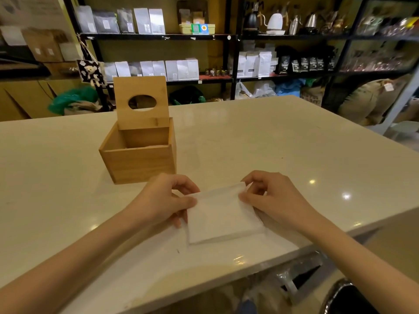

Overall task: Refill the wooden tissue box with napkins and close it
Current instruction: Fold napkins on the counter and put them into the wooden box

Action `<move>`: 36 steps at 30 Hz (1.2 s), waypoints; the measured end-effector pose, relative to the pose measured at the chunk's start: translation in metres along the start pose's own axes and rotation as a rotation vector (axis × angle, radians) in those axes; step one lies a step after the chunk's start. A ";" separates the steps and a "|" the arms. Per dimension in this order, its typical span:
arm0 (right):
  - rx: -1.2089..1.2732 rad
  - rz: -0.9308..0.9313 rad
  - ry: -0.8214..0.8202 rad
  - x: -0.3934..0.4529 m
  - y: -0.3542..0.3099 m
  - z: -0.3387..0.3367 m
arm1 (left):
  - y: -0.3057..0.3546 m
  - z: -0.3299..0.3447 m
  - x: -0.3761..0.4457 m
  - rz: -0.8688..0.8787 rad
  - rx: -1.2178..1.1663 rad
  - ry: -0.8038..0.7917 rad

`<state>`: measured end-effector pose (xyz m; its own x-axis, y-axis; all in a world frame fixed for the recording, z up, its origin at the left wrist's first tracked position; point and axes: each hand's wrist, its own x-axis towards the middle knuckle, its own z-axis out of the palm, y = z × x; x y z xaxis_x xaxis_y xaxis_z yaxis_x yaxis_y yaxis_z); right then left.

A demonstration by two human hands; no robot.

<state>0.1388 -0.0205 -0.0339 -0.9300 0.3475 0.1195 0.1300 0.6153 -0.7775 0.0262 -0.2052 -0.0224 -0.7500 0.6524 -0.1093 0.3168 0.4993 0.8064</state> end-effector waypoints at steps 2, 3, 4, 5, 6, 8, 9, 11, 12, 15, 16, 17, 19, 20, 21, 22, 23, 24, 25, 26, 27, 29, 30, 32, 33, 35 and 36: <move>-0.080 -0.033 0.009 -0.001 0.000 0.002 | -0.002 0.002 -0.001 0.034 0.075 0.016; -0.129 -0.049 0.010 -0.002 0.000 0.002 | -0.003 0.003 -0.002 0.065 0.126 0.031; -0.172 -0.061 0.012 -0.003 0.000 0.002 | -0.004 0.003 -0.002 0.100 0.185 0.050; -0.214 -0.068 0.011 -0.003 -0.001 0.002 | -0.004 0.002 -0.002 0.133 0.251 0.071; -0.271 -0.082 0.006 -0.003 -0.001 0.000 | -0.005 0.001 -0.002 0.164 0.311 0.093; -0.398 -0.140 -0.023 -0.002 -0.001 -0.005 | -0.004 -0.002 -0.001 0.220 0.385 0.116; -0.435 -0.179 -0.047 0.000 -0.001 -0.008 | -0.004 -0.003 -0.001 0.248 0.413 0.104; -0.476 -0.256 -0.115 0.003 -0.003 -0.011 | -0.005 -0.005 0.000 0.298 0.502 0.041; -0.502 -0.278 -0.158 0.004 -0.003 -0.012 | -0.006 -0.005 0.001 0.314 0.558 0.003; -0.632 -0.295 -0.274 0.008 -0.002 -0.010 | -0.012 -0.004 0.002 0.320 0.660 -0.093; -0.679 -0.296 -0.300 0.009 -0.002 -0.008 | -0.013 -0.002 0.003 0.321 0.682 -0.117; -0.709 -0.296 -0.317 0.009 -0.002 -0.007 | -0.015 -0.001 0.003 0.321 0.700 -0.134; -0.710 -0.294 -0.313 0.009 -0.003 -0.007 | -0.015 0.001 0.003 0.332 0.703 -0.128; -0.697 -0.291 -0.301 0.008 -0.003 -0.007 | -0.015 0.002 0.003 0.339 0.690 -0.115; -0.686 -0.284 -0.294 0.008 -0.005 -0.007 | -0.013 0.002 0.003 0.346 0.672 -0.105; -0.679 -0.275 -0.294 0.008 -0.006 -0.008 | -0.011 0.002 0.003 0.349 0.652 -0.099; -0.671 -0.264 -0.299 0.008 -0.008 -0.008 | -0.010 0.003 0.002 0.347 0.629 -0.098; -0.656 -0.247 -0.307 0.009 -0.009 -0.007 | -0.008 0.003 0.002 0.342 0.599 -0.101; -0.636 -0.228 -0.315 0.009 -0.011 -0.007 | -0.006 0.003 0.002 0.336 0.567 -0.103; -0.616 -0.214 -0.320 0.010 -0.012 -0.007 | -0.005 0.003 0.002 0.331 0.535 -0.102; -0.598 -0.201 -0.325 0.011 -0.013 -0.007 | -0.003 0.004 0.001 0.323 0.505 -0.097; -0.566 -0.191 -0.335 0.012 -0.015 -0.006 | -0.001 0.004 0.000 0.303 0.445 -0.079; -0.553 -0.194 -0.335 0.013 -0.016 -0.006 | 0.000 0.004 0.000 0.293 0.416 -0.074; -0.530 -0.192 -0.331 0.014 -0.019 -0.006 | 0.001 0.003 -0.001 0.258 0.354 -0.069; -0.508 -0.178 -0.330 0.015 -0.021 -0.007 | 0.002 0.002 -0.002 0.230 0.317 -0.064; -0.437 -0.133 -0.340 0.018 -0.027 -0.009 | 0.005 -0.003 -0.003 0.153 0.228 -0.055; -0.391 -0.111 -0.344 0.020 -0.030 -0.010 | 0.006 -0.006 -0.003 0.115 0.174 -0.055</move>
<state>0.1200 -0.0249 -0.0018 -0.9959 0.0540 -0.0725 0.0821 0.8760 -0.4753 0.0271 -0.2076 -0.0132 -0.6719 0.7384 -0.0572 0.4975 0.5072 0.7037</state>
